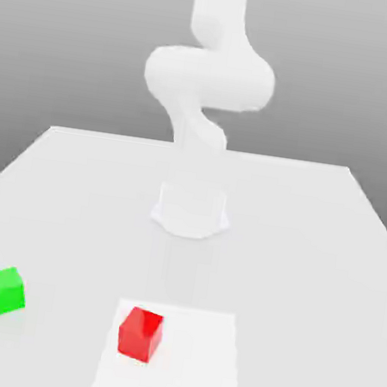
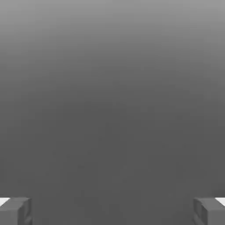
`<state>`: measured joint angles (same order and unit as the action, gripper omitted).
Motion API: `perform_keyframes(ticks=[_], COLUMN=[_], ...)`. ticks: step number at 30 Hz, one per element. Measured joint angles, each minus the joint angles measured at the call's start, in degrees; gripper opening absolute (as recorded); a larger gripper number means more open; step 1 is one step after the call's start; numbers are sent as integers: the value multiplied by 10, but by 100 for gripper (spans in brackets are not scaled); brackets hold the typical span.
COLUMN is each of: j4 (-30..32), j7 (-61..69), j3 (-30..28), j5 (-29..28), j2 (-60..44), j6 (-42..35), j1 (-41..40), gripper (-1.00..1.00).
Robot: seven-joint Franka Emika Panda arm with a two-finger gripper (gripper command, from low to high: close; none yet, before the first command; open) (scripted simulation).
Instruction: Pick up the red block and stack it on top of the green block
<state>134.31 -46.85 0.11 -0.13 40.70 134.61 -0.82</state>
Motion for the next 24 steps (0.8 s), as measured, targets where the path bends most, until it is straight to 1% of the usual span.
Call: perform_keyframes(ticks=[14,20,24], j4=[144,204,203], j7=[-58,-74,-72], j3=[-6,-14,-11], j5=[-8,1,8], j2=[-295,-420,-503], j6=[162,231,297], j1=[-37,-47,-49], gripper=[0,0,0])
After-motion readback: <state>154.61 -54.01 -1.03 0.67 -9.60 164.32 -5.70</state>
